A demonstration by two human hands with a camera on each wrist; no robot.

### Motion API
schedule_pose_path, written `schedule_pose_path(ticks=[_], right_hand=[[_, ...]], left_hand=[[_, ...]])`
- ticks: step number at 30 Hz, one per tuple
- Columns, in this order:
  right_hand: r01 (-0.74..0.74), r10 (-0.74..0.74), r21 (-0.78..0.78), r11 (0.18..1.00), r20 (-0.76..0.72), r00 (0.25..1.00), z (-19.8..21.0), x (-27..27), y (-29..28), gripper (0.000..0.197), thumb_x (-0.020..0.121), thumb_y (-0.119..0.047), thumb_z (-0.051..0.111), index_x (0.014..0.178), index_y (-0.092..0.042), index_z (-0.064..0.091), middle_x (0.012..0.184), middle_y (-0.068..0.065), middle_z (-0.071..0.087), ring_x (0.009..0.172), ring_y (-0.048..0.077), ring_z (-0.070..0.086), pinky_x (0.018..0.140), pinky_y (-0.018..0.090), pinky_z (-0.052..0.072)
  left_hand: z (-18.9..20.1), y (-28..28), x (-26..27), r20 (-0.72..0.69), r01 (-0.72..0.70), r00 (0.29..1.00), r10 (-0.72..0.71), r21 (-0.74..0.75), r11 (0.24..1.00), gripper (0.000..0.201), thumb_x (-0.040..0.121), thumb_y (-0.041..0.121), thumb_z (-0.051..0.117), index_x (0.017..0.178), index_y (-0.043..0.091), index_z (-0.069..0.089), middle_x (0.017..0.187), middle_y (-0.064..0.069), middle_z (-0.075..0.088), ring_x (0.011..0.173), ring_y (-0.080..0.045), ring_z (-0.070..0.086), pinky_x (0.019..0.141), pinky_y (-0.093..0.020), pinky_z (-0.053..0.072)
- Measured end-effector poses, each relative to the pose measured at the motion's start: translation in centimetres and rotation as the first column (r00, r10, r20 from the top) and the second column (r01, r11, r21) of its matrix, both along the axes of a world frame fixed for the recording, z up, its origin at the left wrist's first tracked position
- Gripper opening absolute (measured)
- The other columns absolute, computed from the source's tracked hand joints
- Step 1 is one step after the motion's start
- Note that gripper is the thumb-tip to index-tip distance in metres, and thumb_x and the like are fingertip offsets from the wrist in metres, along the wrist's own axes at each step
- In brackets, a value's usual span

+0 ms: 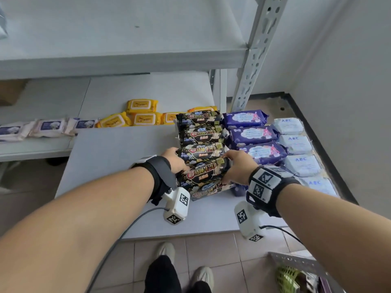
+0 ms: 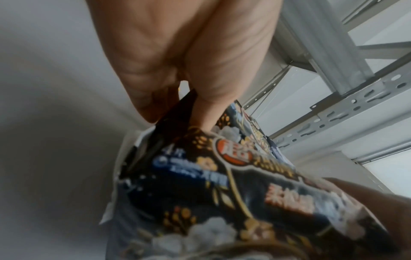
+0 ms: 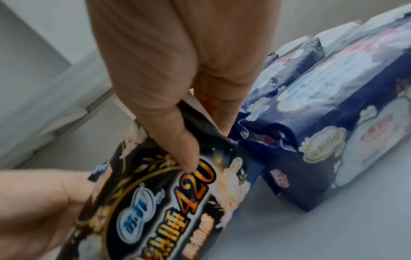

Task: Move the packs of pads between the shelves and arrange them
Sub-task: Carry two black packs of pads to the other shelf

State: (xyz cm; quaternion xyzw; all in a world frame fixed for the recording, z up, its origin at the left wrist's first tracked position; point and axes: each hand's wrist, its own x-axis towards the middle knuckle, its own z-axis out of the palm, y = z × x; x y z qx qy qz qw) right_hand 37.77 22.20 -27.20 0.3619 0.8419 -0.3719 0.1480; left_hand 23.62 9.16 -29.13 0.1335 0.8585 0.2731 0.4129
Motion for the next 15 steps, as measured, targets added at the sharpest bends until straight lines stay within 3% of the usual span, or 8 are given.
schedule_pose_path(ticks=[3, 6, 10, 11, 13, 14, 15], right_hand=[[-0.083, 0.084, 0.109, 0.991, -0.005, 0.996, -1.5, 0.2, -0.1, 0.055, 0.065, -0.012, 0.079, 0.114, -0.024, 0.057, 0.093, -0.002, 0.063, 0.084, 0.018, 0.059, 0.073, 0.028, 0.052], [-0.169, 0.165, 0.245, 0.954, 0.037, 0.986, -2.7, 0.5, 0.2, 0.054, 0.066, -0.027, 0.078, 0.113, -0.026, 0.054, 0.097, -0.002, 0.065, 0.083, 0.017, 0.053, 0.086, 0.032, 0.042], [-0.262, 0.233, 0.331, 0.907, 0.125, 0.964, -3.6, 0.6, 0.7, 0.05, 0.07, -0.034, 0.073, 0.114, -0.029, 0.05, 0.106, -0.004, 0.063, 0.101, 0.02, 0.052, 0.094, 0.037, 0.028], [-0.275, 0.243, 0.335, 0.901, 0.136, 0.96, -3.7, 0.6, 0.7, 0.049, 0.072, -0.034, 0.071, 0.116, -0.029, 0.05, 0.109, -0.004, 0.062, 0.104, 0.02, 0.051, 0.095, 0.038, 0.027], [-0.299, 0.259, 0.339, 0.892, 0.158, 0.953, -3.7, 0.5, 0.6, 0.049, 0.075, -0.033, 0.067, 0.12, -0.029, 0.048, 0.116, -0.004, 0.06, 0.109, 0.021, 0.049, 0.096, 0.039, 0.026], [-0.31, 0.265, 0.335, 0.89, 0.173, 0.948, -3.7, 0.5, 0.5, 0.05, 0.076, -0.033, 0.066, 0.122, -0.03, 0.046, 0.119, -0.004, 0.059, 0.111, 0.021, 0.048, 0.097, 0.04, 0.026], [-0.32, 0.271, 0.328, 0.889, 0.188, 0.944, -3.6, 0.4, 0.5, 0.052, 0.077, -0.033, 0.066, 0.124, -0.03, 0.045, 0.121, -0.003, 0.058, 0.112, 0.021, 0.047, 0.099, 0.04, 0.026]], left_hand=[[-0.7, 0.2, 0.3, 0.01, -0.018, 1.0, 0.018, -0.012, 1.0, 0.056, 0.078, 0.005, 0.073, 0.129, 0.001, 0.051, 0.125, -0.012, 0.061, 0.106, -0.021, 0.057, 0.093, -0.026, 0.043], [-1.4, 0.4, 0.6, 0.034, -0.063, 0.997, 0.064, -0.008, 0.998, 0.051, 0.078, 0.003, 0.072, 0.125, 0.0, 0.054, 0.124, -0.014, 0.061, 0.111, -0.025, 0.057, 0.102, -0.035, 0.044], [-2.2, 1.0, 1.0, 0.019, -0.111, 0.994, 0.111, -0.003, 0.994, 0.048, 0.079, 0.0, 0.069, 0.124, 0.001, 0.052, 0.121, -0.013, 0.06, 0.099, -0.022, 0.053, 0.093, -0.032, 0.044], [-2.4, 1.1, 1.1, 0.015, -0.121, 0.993, 0.121, -0.008, 0.993, 0.043, 0.08, 0.0, 0.067, 0.12, 0.002, 0.053, 0.117, -0.012, 0.06, 0.097, -0.022, 0.051, 0.092, -0.032, 0.045], [-2.8, 1.4, 1.1, 0.011, -0.143, 0.99, 0.143, -0.023, 0.989, 0.023, 0.082, -0.002, 0.063, 0.097, 0.011, 0.052, 0.102, -0.009, 0.057, 0.094, -0.022, 0.048, 0.09, -0.033, 0.045], [-2.8, 1.6, 1.2, 0.009, -0.157, 0.988, 0.157, -0.027, 0.987, 0.023, 0.082, -0.002, 0.061, 0.087, 0.016, 0.048, 0.097, -0.008, 0.055, 0.093, -0.021, 0.048, 0.09, -0.033, 0.045], [-2.9, 1.7, 1.2, 0.015, -0.169, 0.985, 0.17, -0.033, 0.985, 0.023, 0.083, -0.002, 0.06, 0.089, 0.017, 0.047, 0.1, -0.008, 0.054, 0.095, -0.021, 0.049, 0.09, -0.033, 0.045]])
